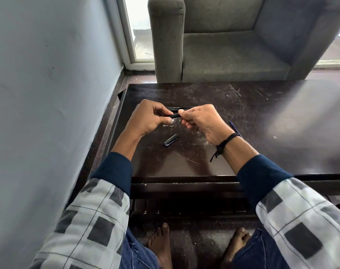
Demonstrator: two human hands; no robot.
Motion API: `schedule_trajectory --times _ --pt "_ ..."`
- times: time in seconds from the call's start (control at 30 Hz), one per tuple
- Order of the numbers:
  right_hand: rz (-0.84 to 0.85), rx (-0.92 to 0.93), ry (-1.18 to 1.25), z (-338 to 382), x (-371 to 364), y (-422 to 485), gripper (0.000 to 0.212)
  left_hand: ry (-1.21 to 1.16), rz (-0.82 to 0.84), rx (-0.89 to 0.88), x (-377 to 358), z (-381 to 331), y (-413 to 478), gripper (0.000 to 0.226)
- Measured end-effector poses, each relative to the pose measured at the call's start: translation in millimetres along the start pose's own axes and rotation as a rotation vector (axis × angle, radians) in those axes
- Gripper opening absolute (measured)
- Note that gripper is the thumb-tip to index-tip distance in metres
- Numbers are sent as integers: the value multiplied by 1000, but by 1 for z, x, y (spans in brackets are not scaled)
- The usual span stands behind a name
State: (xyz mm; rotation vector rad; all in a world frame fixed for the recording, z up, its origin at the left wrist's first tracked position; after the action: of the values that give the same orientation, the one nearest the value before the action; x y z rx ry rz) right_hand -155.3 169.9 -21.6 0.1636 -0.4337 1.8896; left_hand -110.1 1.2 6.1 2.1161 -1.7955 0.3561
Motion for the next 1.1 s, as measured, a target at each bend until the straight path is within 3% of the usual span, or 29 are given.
schedule_trajectory --times 0.1,0.23,0.3,0.47,0.7,0.8,0.97,1.1 --pt "-38 53 -139 -2 4 5 29 -90 -72 61 8 9 0 19" --pt "-56 193 -730 8 -3 6 13 -178 -114 119 18 18 -2 15" --pt "30 292 -945 13 -22 1 27 -187 -117 129 19 18 -4 15" --pt "195 491 -1120 7 -56 -9 40 -181 -109 138 18 20 -4 17" --pt "161 460 -1254 4 -54 -13 17 -175 -115 148 21 21 -4 17" --pt "34 289 -1115 4 -30 -1 19 -177 -102 158 20 22 -5 18" --pt "-90 83 -288 3 16 10 39 -157 -72 179 18 23 -4 21" --pt "-97 -60 97 -4 22 5 23 -157 -50 177 13 19 -5 22"
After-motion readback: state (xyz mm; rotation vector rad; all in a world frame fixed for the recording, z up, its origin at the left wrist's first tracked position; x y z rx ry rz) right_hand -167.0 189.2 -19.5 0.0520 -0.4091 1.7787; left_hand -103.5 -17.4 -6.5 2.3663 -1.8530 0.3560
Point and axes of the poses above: each hand's wrist, its own y-axis towards the middle knuckle, its own x-axis out of the back of the hand, z = x × y, the point moved 8 cm from there along y, towards the middle knuckle, and after that the axes turned 14 degrees about -y, right-handed, at the moved point
